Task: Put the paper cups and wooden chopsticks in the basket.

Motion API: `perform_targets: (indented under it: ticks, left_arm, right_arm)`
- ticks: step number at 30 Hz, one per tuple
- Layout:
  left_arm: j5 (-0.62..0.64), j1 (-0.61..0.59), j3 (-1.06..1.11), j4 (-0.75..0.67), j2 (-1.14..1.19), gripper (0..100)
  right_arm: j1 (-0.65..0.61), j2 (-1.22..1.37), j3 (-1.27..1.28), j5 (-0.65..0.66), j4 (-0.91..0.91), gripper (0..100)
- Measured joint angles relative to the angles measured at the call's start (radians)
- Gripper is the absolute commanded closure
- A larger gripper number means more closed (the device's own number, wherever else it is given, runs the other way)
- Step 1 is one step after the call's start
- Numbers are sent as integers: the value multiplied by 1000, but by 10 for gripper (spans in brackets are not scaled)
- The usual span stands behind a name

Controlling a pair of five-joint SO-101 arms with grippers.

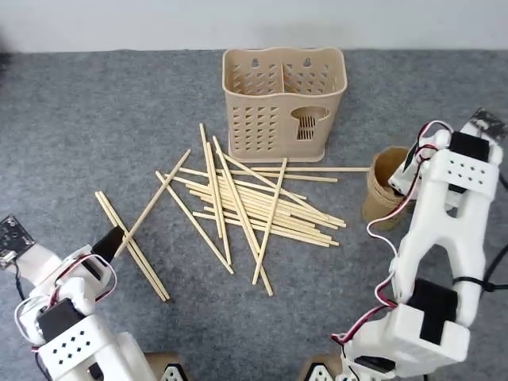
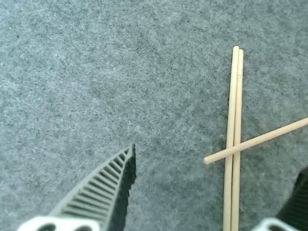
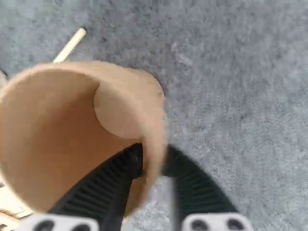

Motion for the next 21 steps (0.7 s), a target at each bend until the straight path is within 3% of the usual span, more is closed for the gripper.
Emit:
perform_targets:
  ticks: [10, 15, 21]
  left_arm:
    - [0, 0, 14, -12, 0, 529]
    - [0, 0, 14, -12, 0, 529]
    - [0, 0, 14, -12, 0, 529]
  right_arm:
    - [-3, -281, -6, 12, 35, 991]
    - [-78, -463, -6, 20, 25, 991]
    - [-187, -552, -6, -8, -114, 991]
